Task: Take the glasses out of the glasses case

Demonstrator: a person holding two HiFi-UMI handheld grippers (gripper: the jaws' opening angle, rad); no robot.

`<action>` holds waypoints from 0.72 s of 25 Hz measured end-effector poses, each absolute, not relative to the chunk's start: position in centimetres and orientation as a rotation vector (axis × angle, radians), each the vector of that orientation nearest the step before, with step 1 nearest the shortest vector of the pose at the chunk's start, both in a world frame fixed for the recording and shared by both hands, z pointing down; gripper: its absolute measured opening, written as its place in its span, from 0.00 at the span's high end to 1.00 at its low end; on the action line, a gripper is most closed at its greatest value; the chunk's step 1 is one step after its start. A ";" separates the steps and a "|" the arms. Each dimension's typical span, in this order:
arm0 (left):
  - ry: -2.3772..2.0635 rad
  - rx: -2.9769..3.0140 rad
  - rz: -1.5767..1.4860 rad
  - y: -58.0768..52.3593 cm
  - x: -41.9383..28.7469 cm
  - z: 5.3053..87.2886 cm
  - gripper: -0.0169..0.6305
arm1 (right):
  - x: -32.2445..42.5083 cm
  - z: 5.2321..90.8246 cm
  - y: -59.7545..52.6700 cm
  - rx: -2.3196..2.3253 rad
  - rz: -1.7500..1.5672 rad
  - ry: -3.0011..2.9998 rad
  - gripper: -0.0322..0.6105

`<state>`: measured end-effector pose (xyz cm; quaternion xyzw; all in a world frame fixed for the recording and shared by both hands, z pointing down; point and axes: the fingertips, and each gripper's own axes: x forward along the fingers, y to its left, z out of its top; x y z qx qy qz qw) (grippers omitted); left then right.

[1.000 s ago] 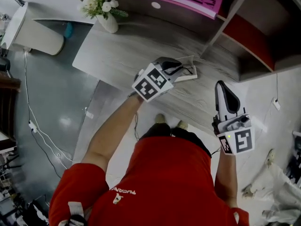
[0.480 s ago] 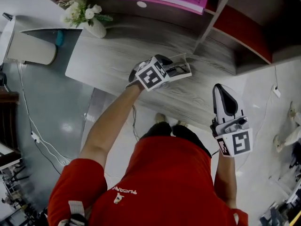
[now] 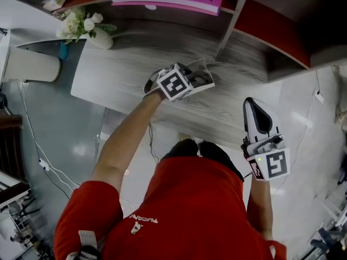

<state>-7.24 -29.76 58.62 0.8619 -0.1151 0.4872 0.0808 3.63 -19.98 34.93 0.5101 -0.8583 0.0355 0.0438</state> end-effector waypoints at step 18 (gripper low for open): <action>-0.286 2.529 1.644 -28.1 -6.8 60.2 0.85 | 5.5 35.8 -20.6 1.569 0.142 -2.628 0.94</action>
